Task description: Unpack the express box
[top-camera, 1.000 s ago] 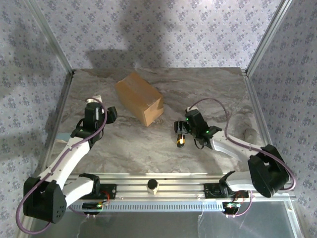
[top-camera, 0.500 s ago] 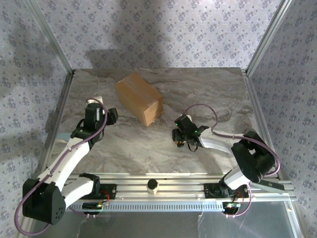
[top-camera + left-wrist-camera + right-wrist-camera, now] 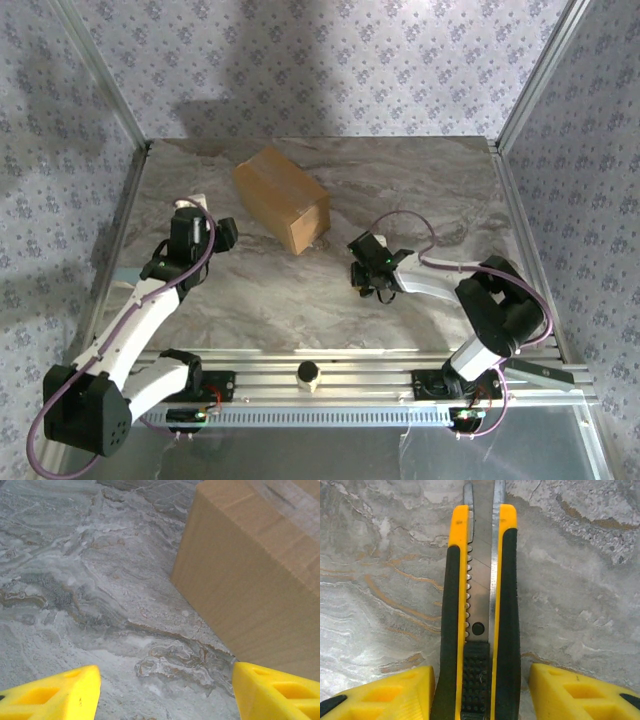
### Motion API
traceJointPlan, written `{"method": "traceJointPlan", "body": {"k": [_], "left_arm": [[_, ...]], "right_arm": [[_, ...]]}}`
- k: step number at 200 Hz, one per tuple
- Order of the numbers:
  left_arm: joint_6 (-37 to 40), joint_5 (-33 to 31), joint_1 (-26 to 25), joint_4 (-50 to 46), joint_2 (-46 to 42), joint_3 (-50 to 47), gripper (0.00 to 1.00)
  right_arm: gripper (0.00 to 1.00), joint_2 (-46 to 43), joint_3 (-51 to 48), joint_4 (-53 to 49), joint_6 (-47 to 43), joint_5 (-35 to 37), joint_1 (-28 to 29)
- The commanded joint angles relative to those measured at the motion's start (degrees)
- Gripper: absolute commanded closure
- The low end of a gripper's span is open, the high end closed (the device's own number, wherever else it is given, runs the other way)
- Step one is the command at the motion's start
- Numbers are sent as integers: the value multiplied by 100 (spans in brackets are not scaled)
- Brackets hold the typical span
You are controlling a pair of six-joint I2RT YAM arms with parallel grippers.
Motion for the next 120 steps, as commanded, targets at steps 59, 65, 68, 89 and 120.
{"method": "traceJointPlan", "body": {"k": [59, 65, 68, 89, 120], "left_arm": [[-34, -2, -34, -288, -162, 322, 31], [-30, 27, -36, -304, -147, 353, 31], [-30, 34, -36, -318, -147, 358, 31], [-57, 135, -36, -443, -143, 487, 31], [-97, 204, -52, -647, -213, 622, 32]], "right_arm": [[59, 337, 200, -455, 307, 267, 172], [61, 339, 209, -469, 316, 307, 185], [62, 342, 219, -491, 324, 327, 193], [68, 338, 253, -593, 334, 454, 219], [73, 278, 400, -804, 292, 502, 220]]}}
